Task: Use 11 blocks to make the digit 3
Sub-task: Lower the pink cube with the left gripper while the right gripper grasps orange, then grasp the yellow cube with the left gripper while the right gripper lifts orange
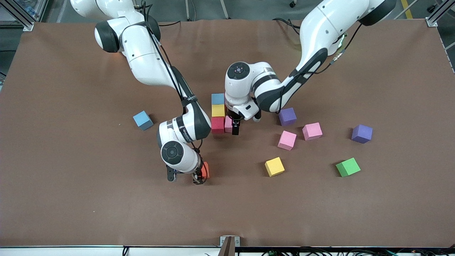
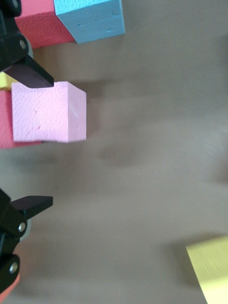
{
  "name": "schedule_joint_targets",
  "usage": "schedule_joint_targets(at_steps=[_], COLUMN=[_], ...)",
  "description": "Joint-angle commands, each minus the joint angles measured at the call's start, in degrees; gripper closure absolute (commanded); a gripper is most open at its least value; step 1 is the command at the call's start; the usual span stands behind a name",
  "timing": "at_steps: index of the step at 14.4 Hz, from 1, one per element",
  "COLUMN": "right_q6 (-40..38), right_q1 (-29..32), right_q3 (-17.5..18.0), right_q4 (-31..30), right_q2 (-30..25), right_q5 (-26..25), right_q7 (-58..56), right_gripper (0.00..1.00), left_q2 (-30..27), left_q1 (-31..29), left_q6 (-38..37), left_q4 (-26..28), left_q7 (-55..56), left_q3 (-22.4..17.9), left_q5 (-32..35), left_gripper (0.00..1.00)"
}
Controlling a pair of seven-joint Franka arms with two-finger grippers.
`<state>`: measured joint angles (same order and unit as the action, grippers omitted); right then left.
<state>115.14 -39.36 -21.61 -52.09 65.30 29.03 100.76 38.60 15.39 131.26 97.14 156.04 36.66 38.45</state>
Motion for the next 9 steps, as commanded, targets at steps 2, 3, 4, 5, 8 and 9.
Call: schedule_joint_targets(at_steps=[2, 3, 4, 5, 8, 9], right_q6=[-1.1, -1.1, -1.1, -1.1, -0.9, -0.7], right_q1=[0.7, 0.6, 0.5, 0.2, -1.4, -2.0], right_q3=[0.7, 0.7, 0.7, 0.5, 0.7, 0.9], right_q4=[2.0, 2.0, 2.0, 2.0, 2.0, 1.9], right_q2=[0.6, 0.5, 0.4, 0.4, 0.2, 0.1], right_q5=[0.4, 0.4, 0.3, 0.2, -3.9, -3.9], right_q7=[0.1, 0.0, -0.2, -1.3, -5.8, -10.8], right_gripper=[0.78, 0.97, 1.0, 1.0, 1.0, 1.0], left_q2=[-4.2, -4.1, -4.1, -4.1, -2.0, -1.2], left_q1=[-7.9, -10.5, -12.3, -13.4, -16.4, -16.7], left_q6=[-2.4, -3.7, -4.9, -5.9, -11.8, -14.9], left_q4=[1.1, 0.4, -0.2, -1.2, -7.3, -9.8], left_q7=[-4.4, -6.8, -10.4, -14.1, -30.3, -36.4], left_q3=[4.5, 6.2, 7.1, 7.4, 7.3, 6.8], left_q5=[0.3, 0.0, -0.1, -0.9, -7.2, -8.8], left_gripper=[0.0, 0.0, 0.0, 0.0, 0.0, 0.0])
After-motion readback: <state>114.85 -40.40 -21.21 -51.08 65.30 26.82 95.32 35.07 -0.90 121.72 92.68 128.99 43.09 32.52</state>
